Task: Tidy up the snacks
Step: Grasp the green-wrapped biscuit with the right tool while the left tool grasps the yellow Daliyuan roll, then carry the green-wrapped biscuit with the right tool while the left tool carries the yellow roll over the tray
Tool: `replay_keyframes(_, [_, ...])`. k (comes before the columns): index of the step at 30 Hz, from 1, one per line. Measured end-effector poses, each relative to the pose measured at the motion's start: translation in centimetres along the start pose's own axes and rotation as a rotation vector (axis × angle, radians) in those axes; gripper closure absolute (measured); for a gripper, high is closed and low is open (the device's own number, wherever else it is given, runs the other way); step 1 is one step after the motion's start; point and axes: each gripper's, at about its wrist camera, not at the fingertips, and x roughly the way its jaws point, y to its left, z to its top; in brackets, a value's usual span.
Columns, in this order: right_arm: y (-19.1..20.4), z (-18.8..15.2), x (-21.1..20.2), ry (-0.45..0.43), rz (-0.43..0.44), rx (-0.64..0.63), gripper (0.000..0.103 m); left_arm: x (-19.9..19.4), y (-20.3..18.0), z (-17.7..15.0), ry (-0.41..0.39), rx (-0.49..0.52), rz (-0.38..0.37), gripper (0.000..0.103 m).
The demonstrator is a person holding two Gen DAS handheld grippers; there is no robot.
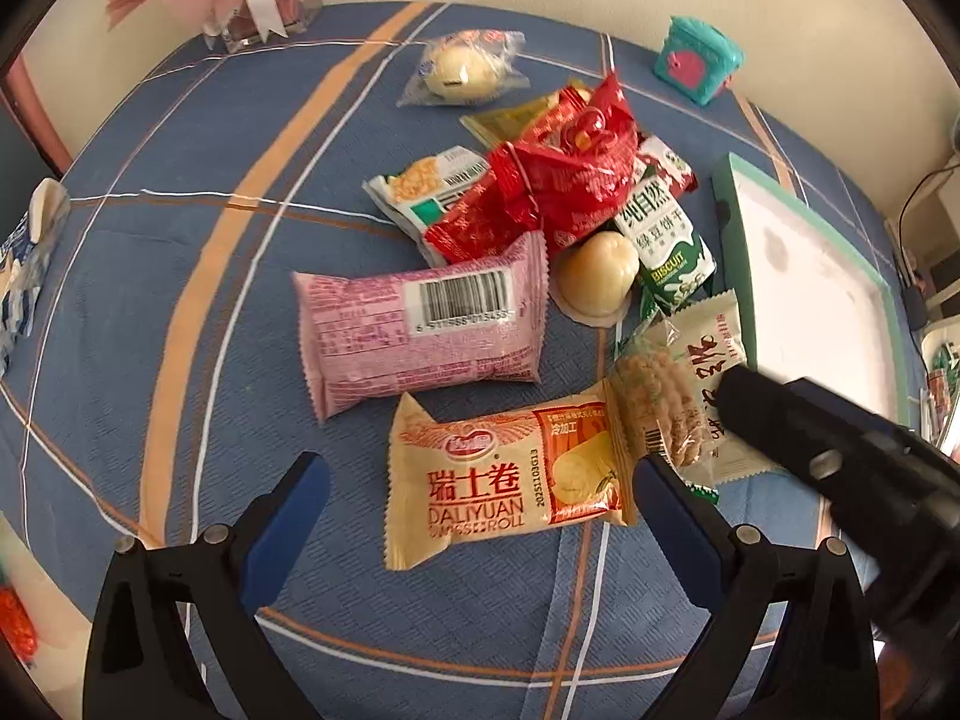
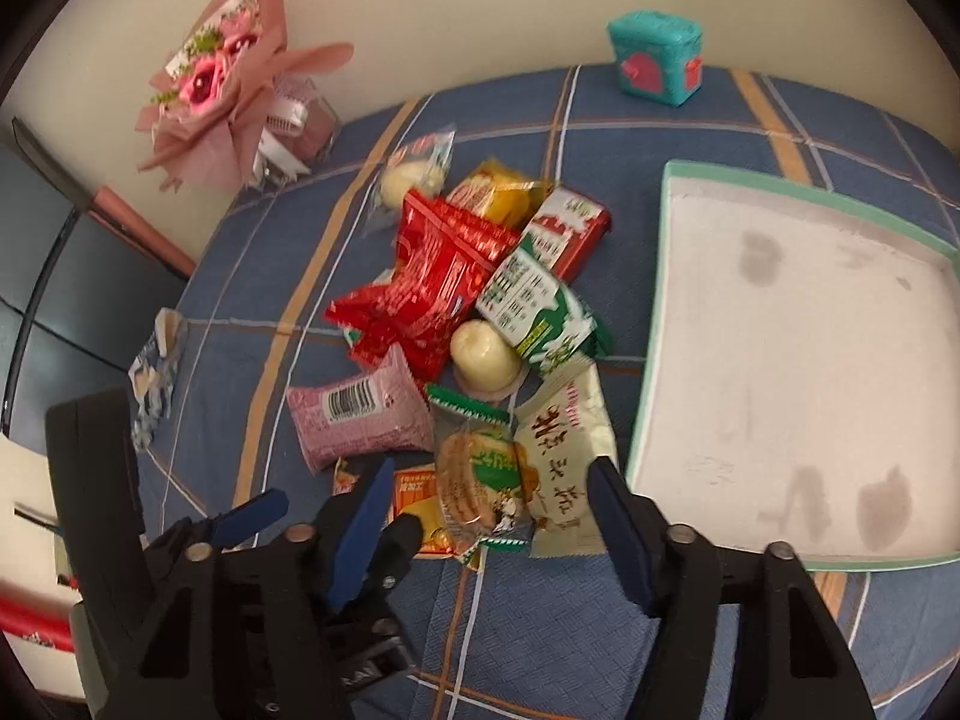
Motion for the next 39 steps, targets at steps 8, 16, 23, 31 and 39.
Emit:
replay_keyframes(8, [1.1, 0.2, 3.0, 0.087, -0.031, -0.062, 0.042, 1.7, -1.7, 0.6, 0.034, 0.033, -0.003, 0.002])
replay_keyframes(16, [1.0, 0.3, 5.0, 0.123, -0.061, -0.075, 0.055, 4.8, -0.8, 1.6, 0.070, 0.001, 0.030, 0.002])
replay_keyframes(23, [1.1, 0.3, 5.3, 0.120, -0.069, -0.077, 0.068, 6.7, 0.3, 1.8, 0.082, -0.037, -0.006, 0.023])
replay_keyframes(31, [0.4, 0.0, 4.7, 0.112, -0.057, -0.062, 0.082, 7.1, -0.3, 1.2, 0.063, -0.032, -0.041, 0.035])
replay_keyframes(39, [0.4, 0.1, 2.9, 0.077, -0.043, -0.058, 0.082, 2.2, 1.5, 0.3, 0.043, -0.065, -0.099, 0.041])
